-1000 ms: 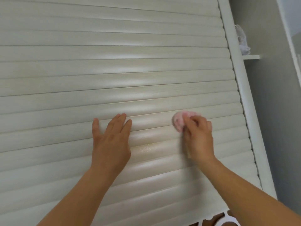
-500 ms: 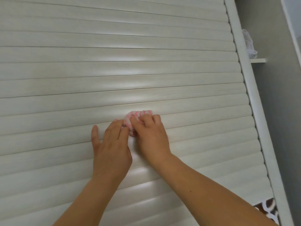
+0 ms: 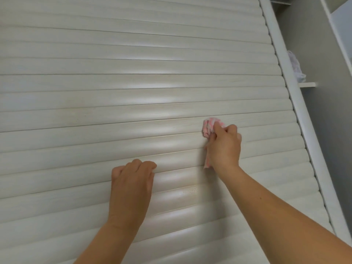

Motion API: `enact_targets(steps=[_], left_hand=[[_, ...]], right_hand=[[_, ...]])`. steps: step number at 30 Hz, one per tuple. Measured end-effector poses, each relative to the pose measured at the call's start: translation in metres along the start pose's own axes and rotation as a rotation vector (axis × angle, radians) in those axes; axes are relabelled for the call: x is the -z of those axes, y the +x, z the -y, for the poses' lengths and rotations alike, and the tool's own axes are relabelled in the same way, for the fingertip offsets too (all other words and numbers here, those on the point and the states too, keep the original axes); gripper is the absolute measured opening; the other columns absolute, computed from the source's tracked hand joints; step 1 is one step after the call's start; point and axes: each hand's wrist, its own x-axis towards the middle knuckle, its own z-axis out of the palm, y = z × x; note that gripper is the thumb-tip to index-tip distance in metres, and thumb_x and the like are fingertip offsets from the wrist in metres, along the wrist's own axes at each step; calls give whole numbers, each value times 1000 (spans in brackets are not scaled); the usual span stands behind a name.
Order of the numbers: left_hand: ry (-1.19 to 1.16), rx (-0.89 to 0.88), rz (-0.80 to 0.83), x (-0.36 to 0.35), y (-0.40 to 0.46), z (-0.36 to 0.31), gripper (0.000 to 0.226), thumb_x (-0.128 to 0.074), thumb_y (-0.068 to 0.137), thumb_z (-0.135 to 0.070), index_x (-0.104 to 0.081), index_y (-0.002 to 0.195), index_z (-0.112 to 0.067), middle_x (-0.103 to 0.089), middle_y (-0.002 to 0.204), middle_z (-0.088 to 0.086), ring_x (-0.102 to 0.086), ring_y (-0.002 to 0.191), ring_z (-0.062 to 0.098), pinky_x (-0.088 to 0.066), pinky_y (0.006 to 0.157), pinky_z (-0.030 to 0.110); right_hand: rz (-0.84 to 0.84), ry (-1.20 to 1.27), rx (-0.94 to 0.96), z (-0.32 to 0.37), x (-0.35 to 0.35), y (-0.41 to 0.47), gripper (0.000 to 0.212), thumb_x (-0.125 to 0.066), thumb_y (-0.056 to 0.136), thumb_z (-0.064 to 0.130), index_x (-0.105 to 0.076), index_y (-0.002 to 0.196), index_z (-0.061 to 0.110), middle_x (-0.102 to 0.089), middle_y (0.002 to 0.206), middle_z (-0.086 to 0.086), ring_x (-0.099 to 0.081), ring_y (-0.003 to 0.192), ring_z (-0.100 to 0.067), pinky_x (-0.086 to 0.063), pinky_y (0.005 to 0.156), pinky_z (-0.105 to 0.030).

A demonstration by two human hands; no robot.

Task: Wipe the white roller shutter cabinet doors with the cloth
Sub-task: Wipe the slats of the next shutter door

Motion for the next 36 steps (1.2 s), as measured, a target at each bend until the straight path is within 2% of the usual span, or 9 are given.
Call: enact_targets(steps=[6,9,12,15,21,24,29,33,36], left_hand=[[69,43,87,11,3,3,14,-59,78,-27,-58,65,-22,-46,55,-9,-48,49,19,-21,65,30],[141,44,99,20,4,4,19,-58,83,-28,-59,64,-24,-47,53,-9,-50,51,19,-24,69,31],[206,72,91,30,7,8,29,-40,87,-29,-58,64,-25,-46,56,-8,-50,55,20,-27,73,32],[221,108,66,37,7,15,27,-40,86,-24,-58,66,-24,-46,57,-8,-50,56,19,-27,73,31],[215,153,58,52,-10,35,27,-39,84,-23,-66,85,-23,-56,69,-8,-57,64,20,-29,75,32],[220,160,58,62,-18,47,29,-37,83,-22,-65,88,-22,-57,73,-7,-57,66,19,-29,77,32],[233,148,21,79,-14,79,31,-35,83,-20,-65,91,-20,-58,80,-6,-58,70,18,-30,81,31],[258,172,3,86,-8,101,31,-35,81,-18,-64,91,-19,-59,84,-5,-59,73,19,-30,81,32],[267,183,-3,92,-5,117,32,-34,78,-16,-64,90,-17,-62,85,-3,-61,74,21,-32,82,33]], right_hand=[[284,136,535,58,-10,-34,28,-43,97,13,-57,122,13,-46,104,-3,-46,100,-20,-37,78,-26],[208,383,265,49,-3,-3,22,-49,97,20,-61,113,10,-42,84,10,-58,80,-8,-36,58,-9],[52,370,-202,41,5,25,24,-44,98,25,-55,115,10,-41,96,3,-52,77,-10,-33,48,-4],[125,-2,83,64,-10,3,28,-43,95,10,-52,121,11,-41,114,-10,-44,99,-25,-34,70,-21],[391,94,623,120,-36,-65,31,-45,96,17,-53,125,18,-42,112,-4,-40,102,-16,-37,77,-26],[415,317,517,128,-32,-55,16,-48,95,23,-60,104,16,-47,103,0,-46,96,-9,-36,72,-22],[85,22,298,147,-46,-13,38,-45,95,19,-48,133,19,-38,142,-5,-29,127,-26,-25,99,-32],[55,62,500,174,-77,-33,47,-44,90,8,-46,138,5,-41,145,-15,-32,136,-30,-21,112,-37],[153,77,566,199,-100,-53,51,-35,82,13,-50,131,8,-52,135,-16,-46,126,-36,-37,107,-42]])
